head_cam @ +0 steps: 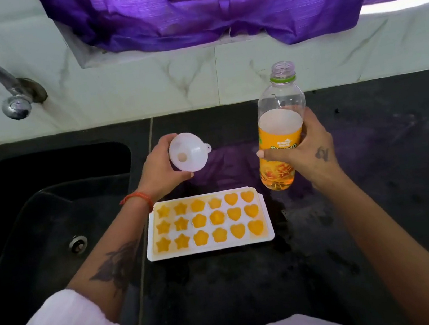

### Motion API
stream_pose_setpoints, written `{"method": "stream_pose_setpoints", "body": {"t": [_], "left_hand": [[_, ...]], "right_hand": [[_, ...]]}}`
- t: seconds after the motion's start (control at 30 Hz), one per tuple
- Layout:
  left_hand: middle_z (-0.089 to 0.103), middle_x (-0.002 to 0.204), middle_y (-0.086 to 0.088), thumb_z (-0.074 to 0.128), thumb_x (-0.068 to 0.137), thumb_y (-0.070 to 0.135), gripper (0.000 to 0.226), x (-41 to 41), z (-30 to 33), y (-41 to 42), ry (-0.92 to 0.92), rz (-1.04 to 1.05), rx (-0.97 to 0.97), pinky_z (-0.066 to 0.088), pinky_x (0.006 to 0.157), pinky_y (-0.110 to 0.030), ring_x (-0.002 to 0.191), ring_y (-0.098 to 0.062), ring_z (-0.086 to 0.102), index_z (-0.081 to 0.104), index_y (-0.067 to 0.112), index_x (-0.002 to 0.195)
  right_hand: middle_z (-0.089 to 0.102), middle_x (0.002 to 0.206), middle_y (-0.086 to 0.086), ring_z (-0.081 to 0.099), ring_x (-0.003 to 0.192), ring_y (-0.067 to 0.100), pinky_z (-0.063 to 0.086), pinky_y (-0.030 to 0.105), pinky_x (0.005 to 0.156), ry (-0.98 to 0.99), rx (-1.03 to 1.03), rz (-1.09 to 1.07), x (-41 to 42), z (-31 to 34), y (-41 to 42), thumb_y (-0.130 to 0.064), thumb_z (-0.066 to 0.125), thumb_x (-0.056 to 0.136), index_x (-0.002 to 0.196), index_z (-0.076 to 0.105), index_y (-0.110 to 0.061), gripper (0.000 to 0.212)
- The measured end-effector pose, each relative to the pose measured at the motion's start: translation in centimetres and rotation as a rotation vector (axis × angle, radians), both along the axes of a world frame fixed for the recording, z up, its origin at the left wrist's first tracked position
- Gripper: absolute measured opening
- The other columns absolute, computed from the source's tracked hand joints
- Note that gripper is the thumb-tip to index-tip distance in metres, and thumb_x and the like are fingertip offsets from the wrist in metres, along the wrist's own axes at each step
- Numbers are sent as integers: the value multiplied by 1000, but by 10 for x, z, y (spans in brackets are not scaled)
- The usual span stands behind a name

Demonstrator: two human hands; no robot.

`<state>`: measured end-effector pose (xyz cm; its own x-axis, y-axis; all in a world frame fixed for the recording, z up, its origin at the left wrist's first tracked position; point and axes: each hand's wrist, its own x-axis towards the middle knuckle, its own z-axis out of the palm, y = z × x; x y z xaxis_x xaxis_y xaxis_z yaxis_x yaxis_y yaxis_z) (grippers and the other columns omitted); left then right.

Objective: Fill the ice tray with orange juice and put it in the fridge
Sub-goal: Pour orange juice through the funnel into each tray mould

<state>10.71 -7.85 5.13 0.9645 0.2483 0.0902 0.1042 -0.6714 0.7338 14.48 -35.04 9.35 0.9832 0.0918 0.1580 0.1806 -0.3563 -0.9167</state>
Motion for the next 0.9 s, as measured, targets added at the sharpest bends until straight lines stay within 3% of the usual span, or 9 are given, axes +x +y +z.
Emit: {"method": "stream_pose_setpoints", "body": {"t": [0.1, 0.27, 0.43, 0.53, 0.7, 0.8, 0.9], "left_hand": [[51, 133, -7, 81, 65, 9, 82, 7, -11, 8, -1, -50, 176, 40, 96, -31, 123, -26, 49, 40, 16, 136], [44, 141, -12, 76, 72, 12, 82, 14, -29, 15, 21, -115, 340, 43, 98, -42, 124, -32, 50, 34, 11, 142], [43, 143, -11, 75, 75, 14, 88, 19, -47, 19, 65, -146, 307, 44, 101, -44, 126, -31, 47, 25, 17, 148], [43, 143, -11, 78, 73, 15, 98, 20, -51, 20, 89, -140, 267, 38, 105, -42, 131, -30, 41, 19, 22, 150], [37, 147, -7, 83, 67, 31, 114, 20, -50, 19, 146, -131, 250, 36, 106, -47, 135, -31, 34, 6, 27, 152], [29, 152, -8, 83, 65, 40, 114, 18, -47, 16, 122, -110, 252, 34, 108, -51, 138, -32, 29, 9, 26, 151], [25, 155, -9, 79, 66, 47, 108, 18, -38, 6, 4, -81, 309, 25, 115, -48, 144, -30, 20, 17, 22, 150]], "right_hand": [[59, 112, -5, 58, 103, 13, 54, 30, 83, -27, 39, -10, 9, -5, 17, -22, 89, 57, 119, 48, -28, 75], [56, 110, -6, 57, 102, 13, 53, 27, 81, -64, 38, -10, 24, -22, 43, -23, 89, 58, 119, 46, -27, 75], [55, 112, -4, 56, 102, 12, 50, 15, 75, -59, 29, 8, 36, -43, 59, -23, 88, 60, 124, 45, -20, 77], [56, 113, -3, 57, 102, 14, 51, 16, 76, -80, 7, 11, 38, -55, 59, -25, 89, 59, 123, 46, -19, 77], [54, 110, -7, 56, 97, 7, 47, 3, 70, -87, 0, 28, 35, -61, 59, -24, 88, 60, 118, 43, -27, 73], [54, 113, -6, 56, 100, 8, 49, 7, 74, -56, -16, 65, 34, -61, 59, -25, 88, 61, 123, 41, -24, 78], [46, 121, -9, 52, 107, 7, 50, 16, 83, 29, -73, 176, 35, -56, 54, -24, 88, 61, 136, 28, -25, 97]]}}
